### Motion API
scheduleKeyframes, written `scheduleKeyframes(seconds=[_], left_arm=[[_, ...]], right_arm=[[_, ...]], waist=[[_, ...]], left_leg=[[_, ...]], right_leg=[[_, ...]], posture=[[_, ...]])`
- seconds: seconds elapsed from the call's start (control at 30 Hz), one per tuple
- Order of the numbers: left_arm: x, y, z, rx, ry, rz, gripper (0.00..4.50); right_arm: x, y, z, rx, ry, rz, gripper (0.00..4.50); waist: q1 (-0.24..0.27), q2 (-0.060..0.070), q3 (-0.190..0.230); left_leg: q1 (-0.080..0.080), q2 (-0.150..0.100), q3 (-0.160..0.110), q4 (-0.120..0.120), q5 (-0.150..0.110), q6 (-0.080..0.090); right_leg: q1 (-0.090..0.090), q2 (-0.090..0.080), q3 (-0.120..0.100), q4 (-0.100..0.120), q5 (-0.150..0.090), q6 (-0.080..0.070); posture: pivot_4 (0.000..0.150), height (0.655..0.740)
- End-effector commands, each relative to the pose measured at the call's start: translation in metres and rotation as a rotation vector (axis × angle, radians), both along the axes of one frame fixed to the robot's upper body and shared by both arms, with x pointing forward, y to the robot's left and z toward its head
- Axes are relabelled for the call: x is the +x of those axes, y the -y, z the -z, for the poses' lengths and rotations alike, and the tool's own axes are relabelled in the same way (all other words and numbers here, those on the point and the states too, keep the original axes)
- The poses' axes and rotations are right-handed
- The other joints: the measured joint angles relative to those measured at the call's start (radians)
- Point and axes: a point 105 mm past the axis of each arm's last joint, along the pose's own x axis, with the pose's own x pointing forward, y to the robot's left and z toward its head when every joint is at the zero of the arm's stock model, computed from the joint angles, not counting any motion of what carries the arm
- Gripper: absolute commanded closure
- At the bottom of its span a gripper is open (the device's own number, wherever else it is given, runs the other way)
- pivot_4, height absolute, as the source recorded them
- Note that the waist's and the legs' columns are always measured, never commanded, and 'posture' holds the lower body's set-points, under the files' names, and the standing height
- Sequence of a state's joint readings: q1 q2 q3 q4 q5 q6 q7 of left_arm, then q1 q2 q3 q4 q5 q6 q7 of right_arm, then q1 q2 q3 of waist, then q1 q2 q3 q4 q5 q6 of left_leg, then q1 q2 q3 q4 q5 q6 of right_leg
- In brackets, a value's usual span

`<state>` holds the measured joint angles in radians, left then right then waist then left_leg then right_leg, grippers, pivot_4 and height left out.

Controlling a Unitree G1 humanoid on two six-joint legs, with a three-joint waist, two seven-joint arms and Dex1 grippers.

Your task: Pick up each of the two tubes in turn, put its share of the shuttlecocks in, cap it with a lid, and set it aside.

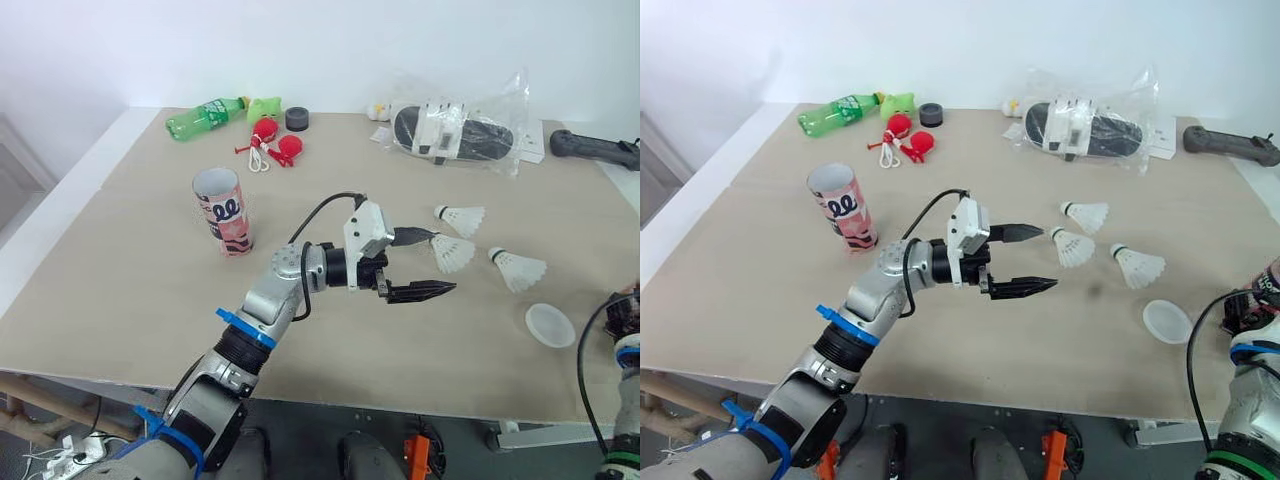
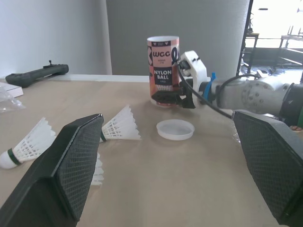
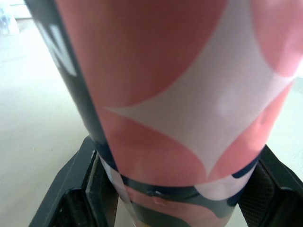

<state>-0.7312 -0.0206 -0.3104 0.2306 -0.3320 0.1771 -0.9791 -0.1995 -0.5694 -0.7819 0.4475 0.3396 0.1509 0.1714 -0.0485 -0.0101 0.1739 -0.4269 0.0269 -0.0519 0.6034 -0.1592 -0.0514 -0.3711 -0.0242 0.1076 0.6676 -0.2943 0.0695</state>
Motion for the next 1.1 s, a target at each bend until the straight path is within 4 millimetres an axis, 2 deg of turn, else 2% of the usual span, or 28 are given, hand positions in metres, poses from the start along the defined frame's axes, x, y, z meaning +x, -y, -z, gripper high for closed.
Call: scheduleKeyframes(seconds=[0.03,0.13,0.17,0.27,0.7,1.0,1.1], left_arm=[[-0.004,-0.002,-0.009,-0.022,0.034,-0.001,0.00],[-0.005,-0.003,-0.008,-0.018,0.032,-0.002,0.00],[-0.005,-0.004,-0.008,-0.017,0.031,-0.002,0.00],[-0.005,-0.004,-0.008,-0.015,0.030,-0.001,0.00],[-0.003,0.000,-0.009,-0.015,0.039,0.022,0.00],[-0.004,0.001,-0.005,-0.012,0.038,0.031,0.00],[-0.002,0.000,-0.004,-0.013,0.037,0.027,0.00]], right_arm=[[0.000,0.005,-0.007,-0.030,0.018,0.009,1.57],[0.002,0.004,-0.005,-0.028,0.020,0.004,1.57],[0.002,0.003,-0.005,-0.028,0.022,0.004,0.85],[0.002,0.003,-0.006,-0.032,0.028,0.000,0.04],[-0.012,-0.006,-0.016,-0.057,0.063,0.001,0.04],[-0.030,-0.015,-0.019,-0.056,0.065,0.007,0.04],[-0.039,-0.025,-0.020,-0.078,0.034,-0.044,0.04]], waist=[[0.000,0.000,0.000],[0.000,0.000,0.000],[0.000,0.000,0.000],[0.000,0.000,0.000],[0.000,0.001,0.000],[0.001,0.001,-0.001],[0.001,0.001,-0.001]], left_leg=[[0.000,0.000,0.000,0.000,0.000,0.000],[0.000,0.000,0.000,0.000,0.000,0.000],[0.000,0.000,0.000,0.000,0.000,0.000],[0.000,0.000,0.000,0.000,0.001,0.000],[0.000,0.000,0.000,0.000,0.001,0.001],[0.000,0.000,0.000,0.000,0.001,0.001],[0.000,0.000,0.000,0.000,0.001,0.001]], right_leg=[[0.000,0.000,0.000,0.000,0.000,0.000],[0.000,0.000,0.000,0.000,0.000,0.001],[0.000,0.000,0.000,0.000,0.000,0.001],[0.000,0.000,0.000,0.000,0.001,0.002],[0.000,0.000,0.000,0.000,0.000,0.003],[0.000,0.000,0.000,0.000,-0.002,0.006],[0.000,0.000,0.000,0.000,-0.002,0.006]], posture=[[0.150,0.7400],[0.150,0.7400],[0.150,0.7400],[0.150,0.7400],[0.150,0.7400],[0.150,0.7400],[0.150,0.7400]])
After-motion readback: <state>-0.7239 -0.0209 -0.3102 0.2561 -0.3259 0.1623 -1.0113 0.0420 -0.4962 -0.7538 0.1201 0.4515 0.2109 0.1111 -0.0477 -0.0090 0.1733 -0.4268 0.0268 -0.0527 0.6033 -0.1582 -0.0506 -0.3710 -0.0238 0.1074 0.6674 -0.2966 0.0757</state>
